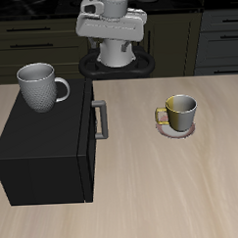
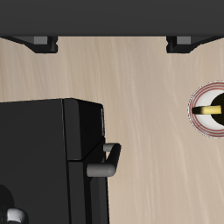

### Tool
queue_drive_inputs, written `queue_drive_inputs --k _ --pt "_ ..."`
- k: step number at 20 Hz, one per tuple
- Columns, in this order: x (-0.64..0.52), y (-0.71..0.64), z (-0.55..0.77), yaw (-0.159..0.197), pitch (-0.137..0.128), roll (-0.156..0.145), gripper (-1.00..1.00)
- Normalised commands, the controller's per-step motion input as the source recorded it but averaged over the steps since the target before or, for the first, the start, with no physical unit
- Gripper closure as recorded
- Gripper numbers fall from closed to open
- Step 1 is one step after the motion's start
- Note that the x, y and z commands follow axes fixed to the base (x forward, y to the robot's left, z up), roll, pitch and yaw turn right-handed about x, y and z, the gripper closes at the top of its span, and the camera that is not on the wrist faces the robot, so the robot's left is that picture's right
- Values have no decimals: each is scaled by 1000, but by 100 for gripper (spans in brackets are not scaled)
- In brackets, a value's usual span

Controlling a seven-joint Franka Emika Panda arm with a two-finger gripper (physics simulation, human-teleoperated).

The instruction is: Open the microwave

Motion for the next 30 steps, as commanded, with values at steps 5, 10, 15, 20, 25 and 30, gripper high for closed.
queue_drive_inputs --k 5,10,15,20,25,30 --pt "143 136 -3 -66 8 7 -100" --pt "92 221 114 -134 -24 38 -100" --pt "135 204 246 -204 -30 25 -100" --pt "231 212 104 -186 -2 3 -100" --pt "124 249 118 -107 -27 11 -100" --pt "23 310 171 -181 -53 -18 -100"
